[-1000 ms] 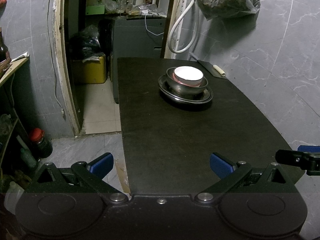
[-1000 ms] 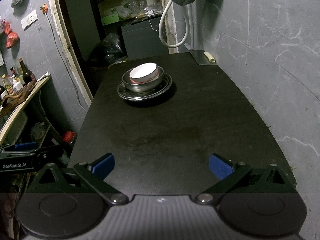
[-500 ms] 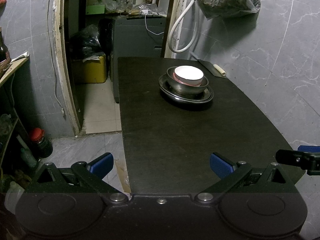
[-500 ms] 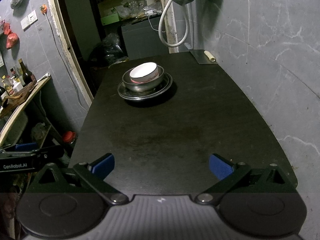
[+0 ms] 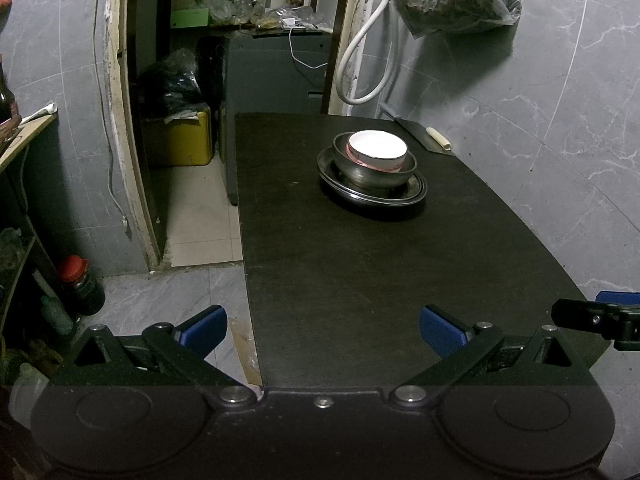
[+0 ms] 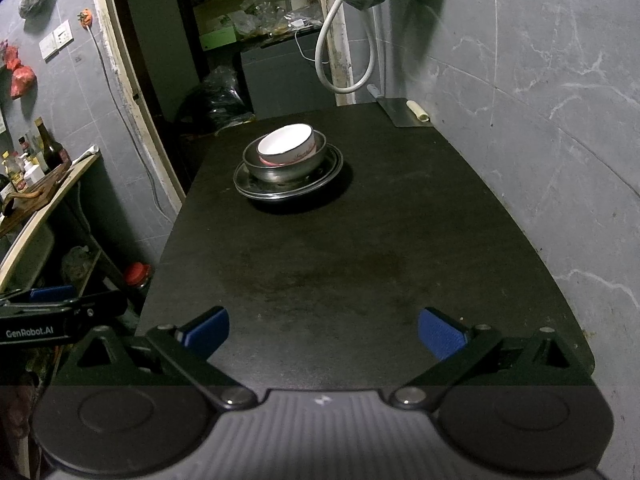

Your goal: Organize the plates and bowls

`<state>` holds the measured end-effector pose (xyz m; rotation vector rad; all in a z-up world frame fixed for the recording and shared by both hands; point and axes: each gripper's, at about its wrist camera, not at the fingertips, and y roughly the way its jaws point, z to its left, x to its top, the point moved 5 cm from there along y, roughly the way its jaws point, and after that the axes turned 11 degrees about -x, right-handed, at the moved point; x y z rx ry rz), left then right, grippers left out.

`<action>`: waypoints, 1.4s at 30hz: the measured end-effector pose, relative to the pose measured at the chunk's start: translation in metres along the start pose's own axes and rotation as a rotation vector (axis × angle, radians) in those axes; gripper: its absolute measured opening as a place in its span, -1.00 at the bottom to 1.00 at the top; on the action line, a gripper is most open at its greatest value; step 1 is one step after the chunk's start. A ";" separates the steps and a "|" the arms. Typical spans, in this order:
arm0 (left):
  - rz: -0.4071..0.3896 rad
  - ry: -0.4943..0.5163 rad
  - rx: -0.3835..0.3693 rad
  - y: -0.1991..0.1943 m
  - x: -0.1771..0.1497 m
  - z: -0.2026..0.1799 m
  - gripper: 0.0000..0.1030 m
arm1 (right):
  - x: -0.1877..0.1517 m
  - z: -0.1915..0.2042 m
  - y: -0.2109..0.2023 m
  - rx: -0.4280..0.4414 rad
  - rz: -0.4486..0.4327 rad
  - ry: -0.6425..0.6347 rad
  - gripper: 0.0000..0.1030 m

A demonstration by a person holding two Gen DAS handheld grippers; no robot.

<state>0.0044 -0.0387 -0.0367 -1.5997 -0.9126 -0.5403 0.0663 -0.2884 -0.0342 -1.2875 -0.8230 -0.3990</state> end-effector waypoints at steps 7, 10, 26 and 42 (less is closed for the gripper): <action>0.000 0.000 0.000 0.001 0.000 0.000 0.99 | 0.001 0.000 0.000 0.001 -0.001 -0.001 1.00; 0.000 0.001 -0.001 0.001 0.001 0.000 0.99 | 0.001 0.000 0.000 0.001 0.000 0.000 1.00; 0.045 0.002 -0.017 0.006 -0.006 0.007 0.99 | 0.000 0.009 0.002 -0.010 0.009 -0.003 1.00; 0.074 0.050 -0.034 0.004 -0.005 0.013 0.98 | -0.009 0.022 -0.006 -0.074 -0.003 0.004 1.00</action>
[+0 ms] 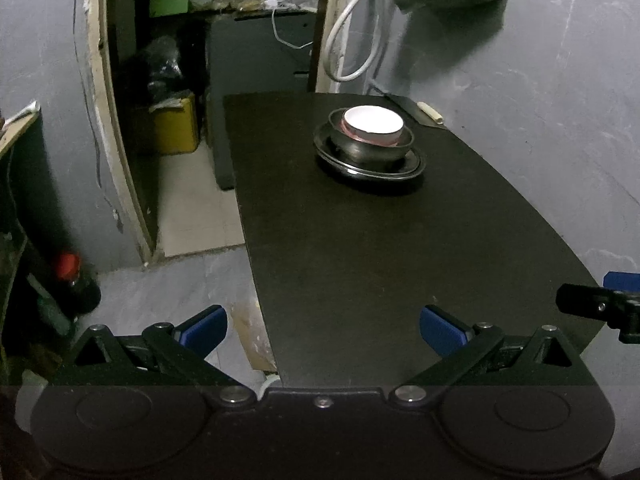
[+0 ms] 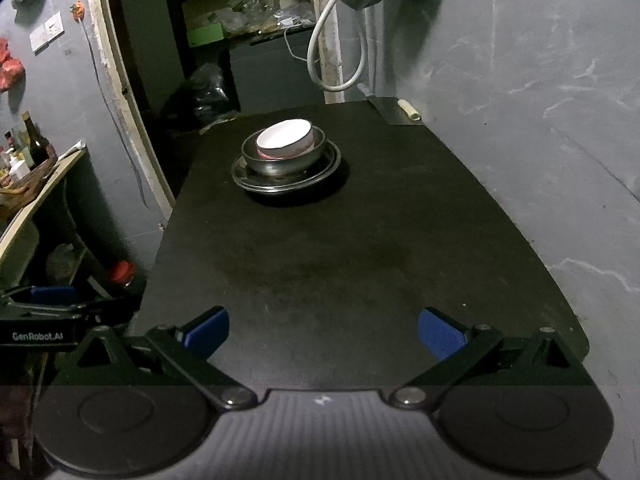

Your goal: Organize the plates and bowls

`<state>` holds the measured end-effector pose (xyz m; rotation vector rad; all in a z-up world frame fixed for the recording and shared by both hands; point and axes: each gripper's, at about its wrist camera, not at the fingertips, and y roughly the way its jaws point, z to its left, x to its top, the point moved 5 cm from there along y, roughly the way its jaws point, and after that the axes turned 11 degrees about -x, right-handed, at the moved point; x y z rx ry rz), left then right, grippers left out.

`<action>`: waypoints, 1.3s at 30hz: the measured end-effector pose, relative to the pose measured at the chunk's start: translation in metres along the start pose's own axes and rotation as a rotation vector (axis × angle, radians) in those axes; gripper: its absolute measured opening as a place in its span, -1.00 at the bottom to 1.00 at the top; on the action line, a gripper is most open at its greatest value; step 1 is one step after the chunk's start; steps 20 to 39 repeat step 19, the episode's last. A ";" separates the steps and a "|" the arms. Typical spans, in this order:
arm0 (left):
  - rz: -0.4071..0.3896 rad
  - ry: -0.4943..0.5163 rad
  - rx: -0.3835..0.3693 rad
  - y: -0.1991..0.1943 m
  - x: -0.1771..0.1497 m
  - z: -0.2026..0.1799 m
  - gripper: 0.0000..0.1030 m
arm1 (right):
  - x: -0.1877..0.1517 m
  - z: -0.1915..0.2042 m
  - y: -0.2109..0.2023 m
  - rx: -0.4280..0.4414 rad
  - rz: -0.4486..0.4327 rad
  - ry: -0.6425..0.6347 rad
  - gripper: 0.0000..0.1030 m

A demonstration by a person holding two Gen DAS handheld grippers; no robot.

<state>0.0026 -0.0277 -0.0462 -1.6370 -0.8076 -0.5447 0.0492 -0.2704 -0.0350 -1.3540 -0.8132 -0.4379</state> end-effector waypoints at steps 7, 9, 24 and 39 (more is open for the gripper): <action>0.004 0.019 -0.046 0.003 -0.002 0.002 0.98 | -0.007 0.001 -0.007 -0.042 -0.014 0.021 1.00; 0.005 0.022 -0.055 0.003 -0.002 0.004 0.98 | -0.008 0.001 -0.008 -0.050 -0.016 0.026 1.00; 0.042 0.034 -0.061 0.005 -0.006 0.007 0.98 | -0.017 0.005 -0.006 -0.047 0.020 0.040 1.00; 0.042 0.034 -0.061 0.005 -0.006 0.007 0.98 | -0.017 0.005 -0.006 -0.047 0.020 0.040 1.00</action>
